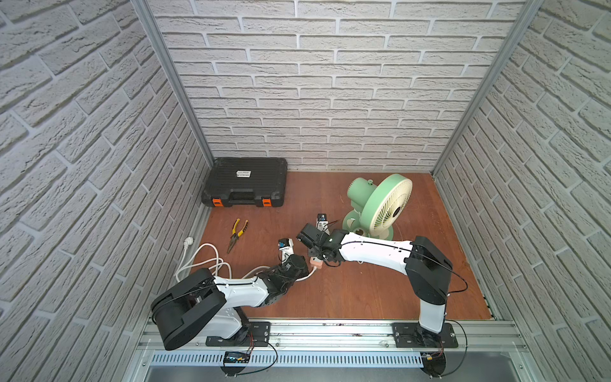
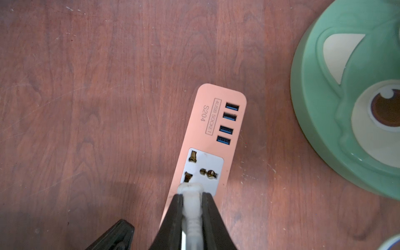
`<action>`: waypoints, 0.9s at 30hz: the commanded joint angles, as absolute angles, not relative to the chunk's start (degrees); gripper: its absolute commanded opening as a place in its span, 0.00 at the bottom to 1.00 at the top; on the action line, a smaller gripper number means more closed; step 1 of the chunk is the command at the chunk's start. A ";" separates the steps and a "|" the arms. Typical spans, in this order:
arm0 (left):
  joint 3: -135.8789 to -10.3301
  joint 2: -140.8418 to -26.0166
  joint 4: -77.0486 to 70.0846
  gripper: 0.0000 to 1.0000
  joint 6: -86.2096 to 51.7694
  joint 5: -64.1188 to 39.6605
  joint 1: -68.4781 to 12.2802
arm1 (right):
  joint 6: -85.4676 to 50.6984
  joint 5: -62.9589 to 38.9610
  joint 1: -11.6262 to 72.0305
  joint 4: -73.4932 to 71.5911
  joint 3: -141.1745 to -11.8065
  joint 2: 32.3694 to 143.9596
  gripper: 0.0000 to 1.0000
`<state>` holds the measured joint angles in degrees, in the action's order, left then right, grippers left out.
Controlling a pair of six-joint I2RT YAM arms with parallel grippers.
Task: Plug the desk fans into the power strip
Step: Insert the plug into the socket.
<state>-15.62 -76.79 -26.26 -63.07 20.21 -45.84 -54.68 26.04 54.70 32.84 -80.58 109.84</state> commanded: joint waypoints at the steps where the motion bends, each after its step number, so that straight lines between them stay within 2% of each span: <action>1: -14.61 -78.63 -30.70 0.00 -63.10 18.85 -45.47 | -55.45 28.13 54.31 33.37 -83.05 110.92 0.03; 15: -13.80 -85.12 -39.02 0.00 -64.11 15.95 -45.45 | -61.68 33.55 54.28 43.62 -89.73 115.74 0.03; 27: -13.46 -85.10 -39.64 0.00 -63.65 15.74 -45.46 | -61.65 31.74 54.30 43.85 -92.23 117.93 0.03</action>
<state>-14.33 -84.71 -36.86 -64.12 16.08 -45.84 -60.99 30.87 54.48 42.96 -90.83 117.67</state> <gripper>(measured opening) 0.053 0.196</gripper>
